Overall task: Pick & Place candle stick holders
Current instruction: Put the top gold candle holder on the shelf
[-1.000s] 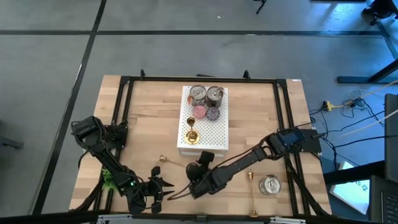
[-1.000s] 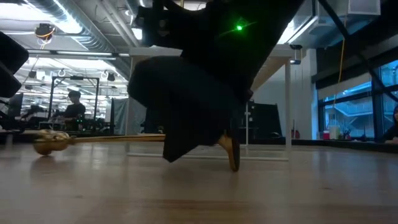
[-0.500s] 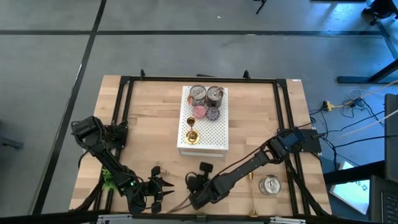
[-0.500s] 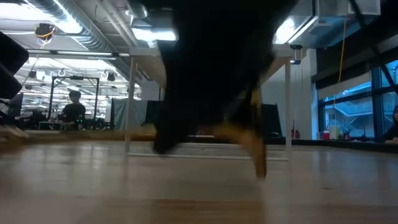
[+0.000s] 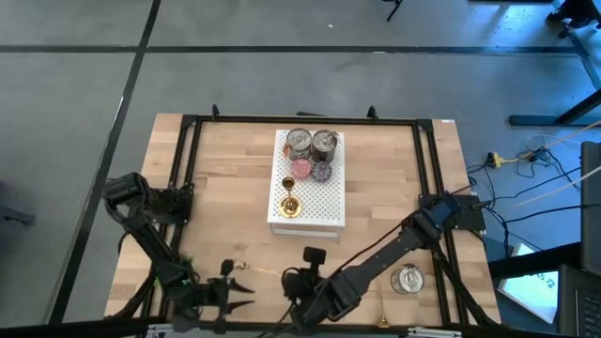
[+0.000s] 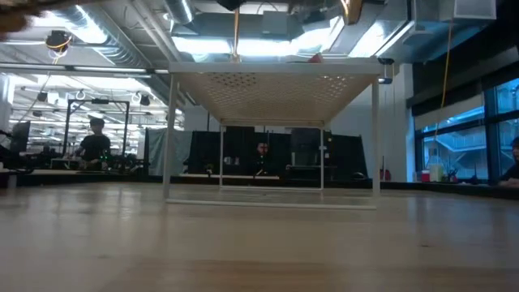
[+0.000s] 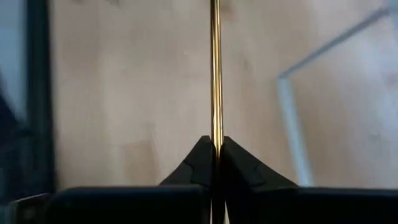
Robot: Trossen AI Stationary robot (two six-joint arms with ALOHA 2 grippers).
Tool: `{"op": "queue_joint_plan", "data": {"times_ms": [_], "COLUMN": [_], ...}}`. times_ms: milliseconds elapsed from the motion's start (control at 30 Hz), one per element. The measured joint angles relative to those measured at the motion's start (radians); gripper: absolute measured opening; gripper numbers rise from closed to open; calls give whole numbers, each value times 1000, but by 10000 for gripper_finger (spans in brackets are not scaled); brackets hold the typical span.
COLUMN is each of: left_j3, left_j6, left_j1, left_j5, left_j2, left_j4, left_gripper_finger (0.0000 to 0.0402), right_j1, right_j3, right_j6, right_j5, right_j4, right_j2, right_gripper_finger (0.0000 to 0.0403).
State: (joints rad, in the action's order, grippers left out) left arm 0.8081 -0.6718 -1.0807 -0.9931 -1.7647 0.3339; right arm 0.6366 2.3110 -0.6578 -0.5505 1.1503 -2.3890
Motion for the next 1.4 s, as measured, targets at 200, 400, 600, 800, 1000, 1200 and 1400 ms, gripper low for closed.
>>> {"op": "queue_joint_plan", "data": {"times_ms": [200, 400, 600, 800, 1000, 1200, 1400], "left_j3": [5, 6, 5, 6, 6, 5, 5], "left_j6": [507, 919, 983, 987, 964, 881, 993], "left_j1": [-128, -232, -274, -238, -78, -1, -39], "left_j5": [-53, -88, -339, -296, 37, 124, 59], "left_j2": [5, 5, 4, 40, 77, 205, 347], "left_j4": [435, 765, 774, 780, 732, 496, 414], "left_gripper_finger": [102, 95, 62, 28, 2, 2, 3], "right_j1": [2, 5, 19, 58, 117, 192, 259], "right_j3": [21, 21, 21, 20, 20, 17, 4], "right_j6": [-16, -23, -27, -56, -164, -377, -353], "right_j5": [-34, -59, -89, -170, -271, -338, -424], "right_j4": [38, 41, 58, 109, 234, 420, 418], "right_j2": [-1, -1, 1, 52, 103, 135, 172], "right_gripper_finger": [15, 15, 15, 15, 15, 15, 15]}}
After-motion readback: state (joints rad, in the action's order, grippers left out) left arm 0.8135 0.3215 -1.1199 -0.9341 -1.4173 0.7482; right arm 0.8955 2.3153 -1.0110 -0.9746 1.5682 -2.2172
